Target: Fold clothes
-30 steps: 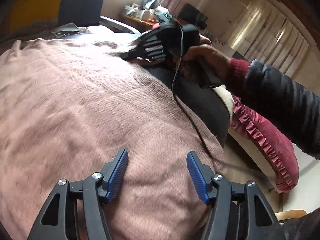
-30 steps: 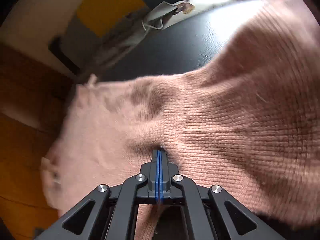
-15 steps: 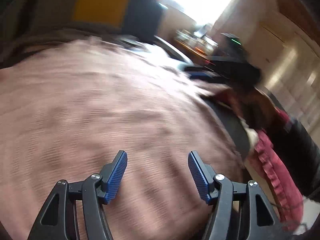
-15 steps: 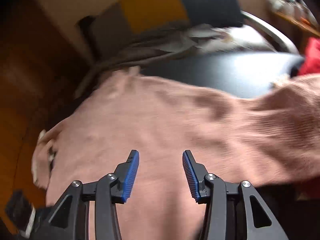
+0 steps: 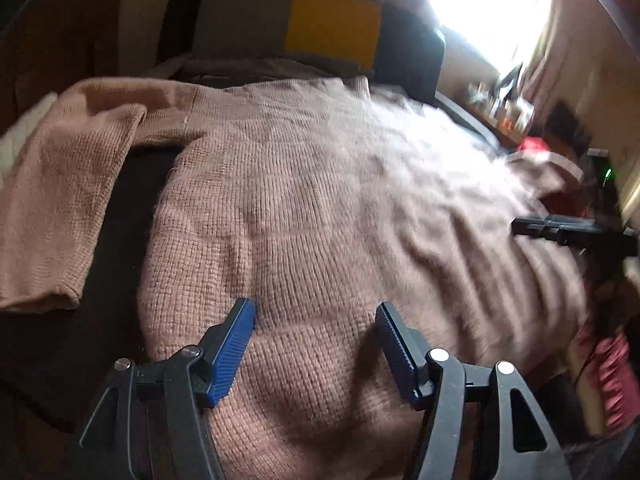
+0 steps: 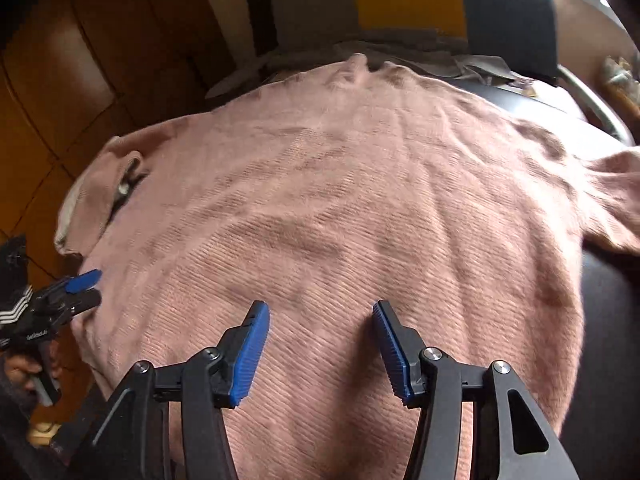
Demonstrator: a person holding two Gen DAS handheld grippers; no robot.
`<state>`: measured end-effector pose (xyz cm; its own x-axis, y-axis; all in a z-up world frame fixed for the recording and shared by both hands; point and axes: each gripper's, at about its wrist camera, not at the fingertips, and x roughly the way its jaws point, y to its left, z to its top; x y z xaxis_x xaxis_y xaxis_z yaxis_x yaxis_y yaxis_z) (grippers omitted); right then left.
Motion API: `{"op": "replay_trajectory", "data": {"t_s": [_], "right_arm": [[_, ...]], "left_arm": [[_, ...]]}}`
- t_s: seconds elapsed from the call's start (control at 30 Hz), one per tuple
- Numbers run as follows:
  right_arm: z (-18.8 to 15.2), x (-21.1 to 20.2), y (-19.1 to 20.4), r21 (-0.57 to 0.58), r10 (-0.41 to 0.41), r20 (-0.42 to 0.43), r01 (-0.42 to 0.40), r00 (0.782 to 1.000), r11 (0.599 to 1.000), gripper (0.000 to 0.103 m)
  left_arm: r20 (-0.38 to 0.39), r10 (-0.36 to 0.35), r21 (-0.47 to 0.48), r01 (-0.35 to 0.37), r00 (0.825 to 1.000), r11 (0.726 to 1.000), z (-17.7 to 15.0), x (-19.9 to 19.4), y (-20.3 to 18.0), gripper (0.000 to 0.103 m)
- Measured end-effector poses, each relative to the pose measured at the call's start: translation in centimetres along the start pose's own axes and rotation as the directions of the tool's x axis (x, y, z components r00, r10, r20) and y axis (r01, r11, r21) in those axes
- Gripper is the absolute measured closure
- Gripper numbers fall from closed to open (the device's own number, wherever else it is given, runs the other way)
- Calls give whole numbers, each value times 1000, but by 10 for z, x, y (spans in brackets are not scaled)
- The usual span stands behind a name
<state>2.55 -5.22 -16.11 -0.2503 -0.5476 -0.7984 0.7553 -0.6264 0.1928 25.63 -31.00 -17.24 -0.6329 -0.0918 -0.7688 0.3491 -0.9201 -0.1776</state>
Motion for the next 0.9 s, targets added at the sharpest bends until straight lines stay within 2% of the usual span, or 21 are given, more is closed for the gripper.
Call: {"op": "replay_trajectory", "data": {"t_s": [0.07, 0.13, 0.17, 0.27, 0.37, 0.43, 0.5, 0.57, 0.63, 0.7, 0.73, 0.77, 0.87, 0.9], "right_arm": [[-8, 0, 4, -80, -91, 0, 91, 996, 993, 48], [-16, -4, 4, -145, -146, 20, 147, 989, 979, 48], [-18, -6, 0, -139, -152, 26, 154, 988, 978, 46], [-19, -15, -16, -64, -100, 37, 102, 994, 993, 45], [-14, -25, -29, 41, -1, 53, -1, 999, 999, 42], [-10, -45, -52, 172, 46, 142, -71, 989, 983, 36], [-14, -76, -92, 322, 32, 253, -115, 967, 940, 32], [-29, -111, -142, 482, -49, 370, -146, 928, 864, 31], [-47, -142, -193, 621, -152, 460, -194, 875, 759, 29], [-67, -160, -235, 698, -184, 550, -327, 815, 637, 28], [-79, -164, -254, 701, -163, 618, -445, 769, 557, 28], [-91, -167, -273, 685, -149, 685, -559, 714, 468, 28], [-106, -174, -300, 632, -211, 772, -690, 600, 353, 8], [-106, -174, -306, 619, -232, 785, -707, 575, 342, 7]], "left_arm": [[-16, 7, -2, -7, 1000, 1000, -1, -2, -1, 39], [-23, 8, -14, -9, 1000, 1000, 0, -6, 2, 39], [-28, 10, -23, -11, 1000, 1000, 3, -6, 2, 40], [-24, -27, -61, 25, 999, 998, 21, -7, 0, 40], [81, -111, -70, 116, 991, 991, 51, -12, -12, 38], [106, -140, -38, 145, 984, 989, 72, -3, -26, 38], [112, -169, -4, 170, 979, 985, 90, 12, -41, 38], [93, -195, 25, 193, 976, 981, 105, 32, -58, 38], [68, -227, 41, 224, 972, 974, 118, 55, -77, 38], [35, -238, 46, 236, 971, 971, 121, 69, -90, 38], [14, -242, 45, 241, 970, 970, 121, 78, -96, 38], [-7, -246, 42, 246, 969, 968, 119, 86, -99, 38], [-26, -244, 58, 245, 970, 968, 111, 94, -106, 38], [-21, -239, 71, 240, 971, 968, 109, 94, -107, 37]]}}
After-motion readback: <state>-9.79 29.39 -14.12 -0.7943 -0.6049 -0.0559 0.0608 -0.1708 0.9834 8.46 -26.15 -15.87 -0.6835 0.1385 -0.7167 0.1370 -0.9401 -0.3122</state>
